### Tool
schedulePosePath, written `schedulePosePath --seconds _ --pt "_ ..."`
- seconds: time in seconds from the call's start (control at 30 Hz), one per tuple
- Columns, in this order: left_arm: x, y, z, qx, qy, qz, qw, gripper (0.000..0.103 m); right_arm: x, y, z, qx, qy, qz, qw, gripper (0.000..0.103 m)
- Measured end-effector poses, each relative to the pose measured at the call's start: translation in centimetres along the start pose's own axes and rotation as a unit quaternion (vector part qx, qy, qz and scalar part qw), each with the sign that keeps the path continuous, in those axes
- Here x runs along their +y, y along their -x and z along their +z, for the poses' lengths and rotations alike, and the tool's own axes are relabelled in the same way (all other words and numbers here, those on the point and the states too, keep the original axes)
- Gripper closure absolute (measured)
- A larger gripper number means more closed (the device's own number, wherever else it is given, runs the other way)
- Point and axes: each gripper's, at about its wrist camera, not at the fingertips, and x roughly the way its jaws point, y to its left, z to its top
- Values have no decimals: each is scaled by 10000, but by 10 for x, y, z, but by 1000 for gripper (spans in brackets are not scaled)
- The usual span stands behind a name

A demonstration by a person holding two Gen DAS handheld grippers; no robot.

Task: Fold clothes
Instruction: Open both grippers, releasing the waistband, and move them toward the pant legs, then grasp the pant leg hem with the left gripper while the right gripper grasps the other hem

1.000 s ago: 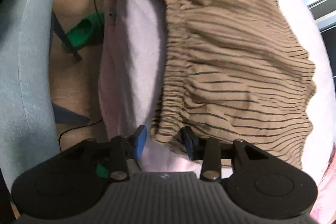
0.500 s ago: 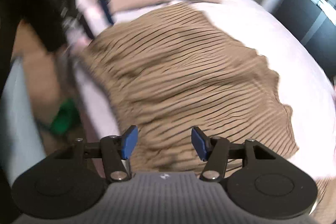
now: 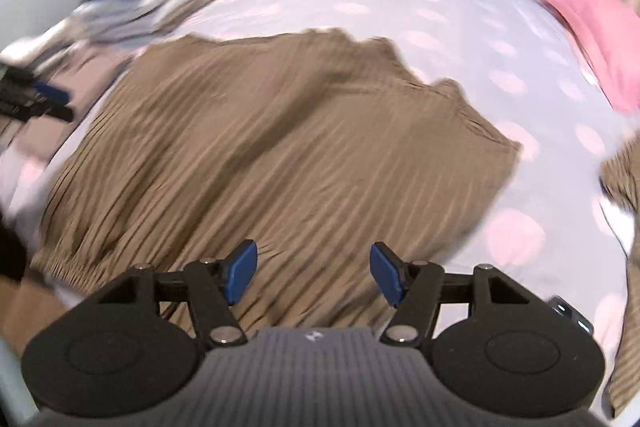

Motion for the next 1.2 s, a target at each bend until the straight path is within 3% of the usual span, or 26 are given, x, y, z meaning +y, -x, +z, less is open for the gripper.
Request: schedulePosePath --seconds 0.13,0.27,0.57,0.83,1.03,1.2 --pt "35 -13 18 -150 408 308 9986 54 -43 -7 15 -37 -911 -206 9956 37" --pt "64 -29 31 -200 673 567 9959 54 -91 -18 23 -117 -1785 -305 9834 37" --pt "111 -72 41 -154 1558 382 9869 54 -169 -53 41 -331 -3003 -395 9524 38" --pt "118 -114 53 -76 1625 184 9865 54 -198 -95 76 235 -2611 -143 9649 39" --pt "121 -135 56 -180 1757 217 9840 54 -201 -129 88 395 -2609 -167 9644 39" --pt "124 -138 61 -397 1894 173 9809 57 -190 -150 93 355 -2486 -364 9673 52"
